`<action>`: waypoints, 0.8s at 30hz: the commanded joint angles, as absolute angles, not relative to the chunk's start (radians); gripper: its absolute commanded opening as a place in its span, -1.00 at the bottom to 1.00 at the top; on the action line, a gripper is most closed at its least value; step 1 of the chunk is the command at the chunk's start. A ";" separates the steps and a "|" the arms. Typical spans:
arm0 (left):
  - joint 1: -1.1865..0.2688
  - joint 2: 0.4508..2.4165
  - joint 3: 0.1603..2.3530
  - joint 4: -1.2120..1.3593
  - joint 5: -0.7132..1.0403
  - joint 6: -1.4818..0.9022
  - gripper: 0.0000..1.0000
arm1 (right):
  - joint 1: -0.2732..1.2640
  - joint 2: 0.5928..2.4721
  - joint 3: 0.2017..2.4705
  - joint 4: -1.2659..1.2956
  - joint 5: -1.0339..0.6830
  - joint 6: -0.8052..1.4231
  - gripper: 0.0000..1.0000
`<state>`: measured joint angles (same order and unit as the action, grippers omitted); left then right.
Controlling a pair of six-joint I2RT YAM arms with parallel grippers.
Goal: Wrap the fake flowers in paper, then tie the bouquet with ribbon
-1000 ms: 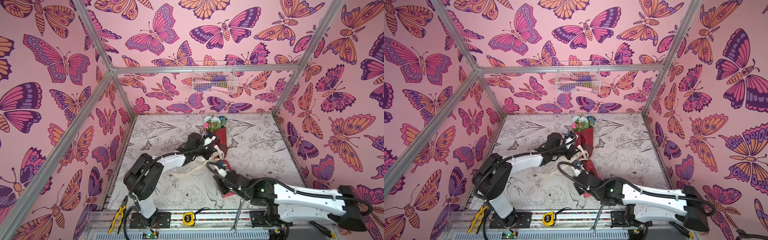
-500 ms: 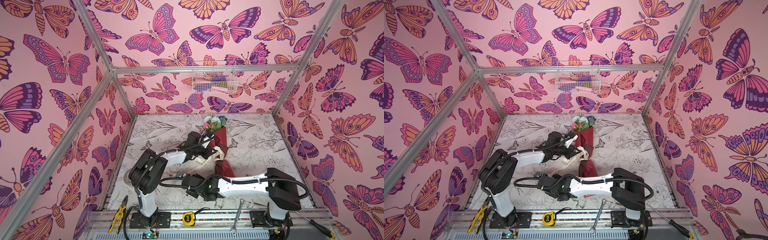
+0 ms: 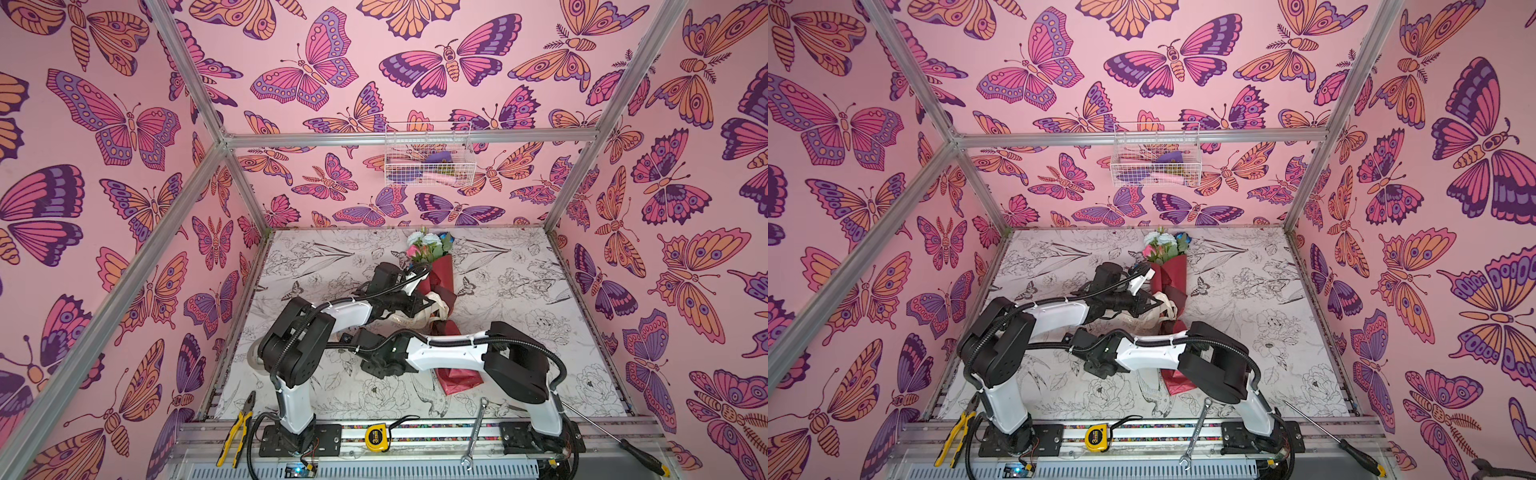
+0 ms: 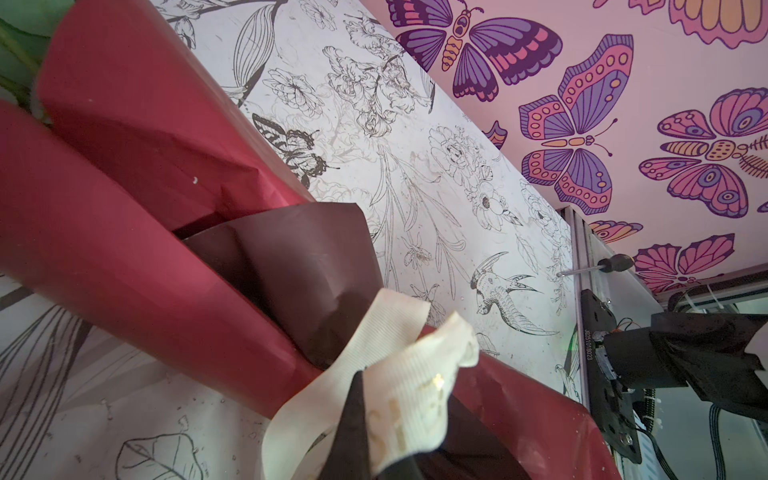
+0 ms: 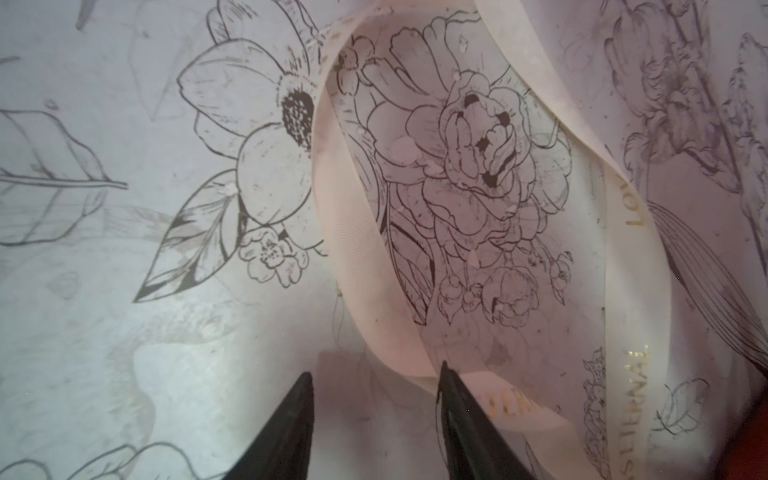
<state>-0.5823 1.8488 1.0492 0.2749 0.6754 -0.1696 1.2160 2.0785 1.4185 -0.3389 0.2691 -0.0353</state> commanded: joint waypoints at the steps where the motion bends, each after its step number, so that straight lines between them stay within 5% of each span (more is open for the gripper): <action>1: -0.576 1.851 1.058 0.269 0.703 -0.170 -1.00 | 1.179 2.117 1.458 -0.389 0.196 -0.062 -0.01; 13: -0.576 1.847 1.055 0.270 0.715 -0.167 -1.00 | 1.117 2.174 1.477 -0.450 0.122 -0.052 -0.23; 24: -0.564 1.845 1.057 0.252 0.706 -0.146 -1.00 | 1.104 2.122 1.396 -0.463 0.118 -0.008 -0.88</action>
<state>-0.5621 1.8534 1.0576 0.2604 0.6891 -0.1654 1.1885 2.1166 1.4631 -0.3660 0.1287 -0.0212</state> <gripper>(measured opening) 0.049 0.073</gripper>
